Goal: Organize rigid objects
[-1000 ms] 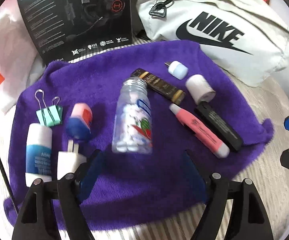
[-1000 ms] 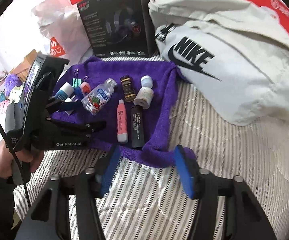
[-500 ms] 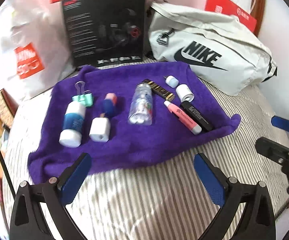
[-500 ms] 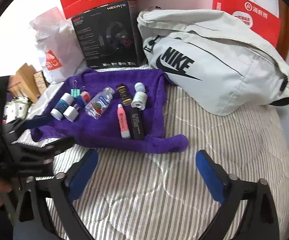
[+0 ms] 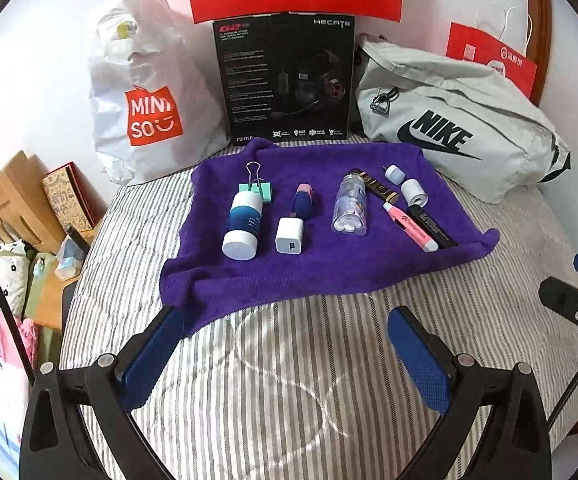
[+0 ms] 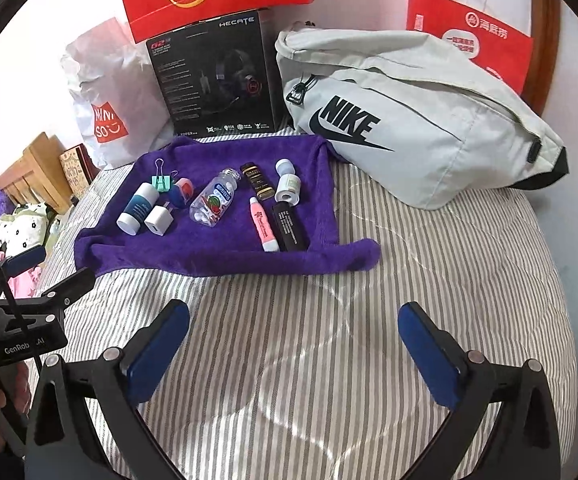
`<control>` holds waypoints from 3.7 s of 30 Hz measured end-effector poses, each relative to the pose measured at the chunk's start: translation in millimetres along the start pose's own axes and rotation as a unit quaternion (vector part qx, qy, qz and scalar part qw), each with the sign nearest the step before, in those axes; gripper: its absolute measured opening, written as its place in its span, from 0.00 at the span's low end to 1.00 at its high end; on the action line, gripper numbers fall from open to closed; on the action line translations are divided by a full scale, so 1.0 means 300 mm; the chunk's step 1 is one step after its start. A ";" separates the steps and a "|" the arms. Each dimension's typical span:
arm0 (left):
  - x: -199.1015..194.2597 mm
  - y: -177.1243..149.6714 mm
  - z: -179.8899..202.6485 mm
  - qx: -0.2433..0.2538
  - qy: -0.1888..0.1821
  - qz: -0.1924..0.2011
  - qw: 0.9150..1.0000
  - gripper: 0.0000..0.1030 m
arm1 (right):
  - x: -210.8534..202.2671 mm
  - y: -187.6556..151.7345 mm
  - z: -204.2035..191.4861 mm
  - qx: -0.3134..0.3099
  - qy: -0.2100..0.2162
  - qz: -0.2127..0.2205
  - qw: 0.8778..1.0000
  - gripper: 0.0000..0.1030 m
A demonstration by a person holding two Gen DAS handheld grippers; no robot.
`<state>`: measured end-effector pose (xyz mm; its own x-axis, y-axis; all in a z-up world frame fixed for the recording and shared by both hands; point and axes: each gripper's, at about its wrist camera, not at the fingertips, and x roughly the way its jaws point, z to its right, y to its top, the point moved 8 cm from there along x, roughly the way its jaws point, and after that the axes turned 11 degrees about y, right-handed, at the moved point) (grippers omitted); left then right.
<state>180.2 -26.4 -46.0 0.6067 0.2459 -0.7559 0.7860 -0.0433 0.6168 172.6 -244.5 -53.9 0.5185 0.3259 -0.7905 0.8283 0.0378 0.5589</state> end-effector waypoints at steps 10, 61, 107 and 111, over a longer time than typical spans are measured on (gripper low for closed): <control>-0.076 -0.036 -0.010 -0.003 0.011 0.004 1.000 1.00 | -0.068 -0.025 -0.020 -0.005 -0.022 0.007 1.000 0.99; -0.137 -0.087 -0.045 -0.037 -0.002 -0.005 0.999 1.00 | -0.147 -0.059 -0.045 0.003 -0.024 0.022 0.999 0.99; -0.126 -0.082 -0.043 -0.028 -0.002 0.002 1.000 1.00 | -0.141 -0.070 -0.033 0.008 -0.031 0.018 0.999 0.99; -0.134 -0.073 -0.043 -0.034 -0.011 0.014 0.999 1.00 | -0.136 -0.072 -0.030 0.009 -0.031 0.018 0.999 0.99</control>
<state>136.9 -22.9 -26.4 0.6319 0.2248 -0.7418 0.7588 0.0155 0.6511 131.7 -250.2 -31.5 0.5593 0.2683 -0.7843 0.8124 0.0109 0.5830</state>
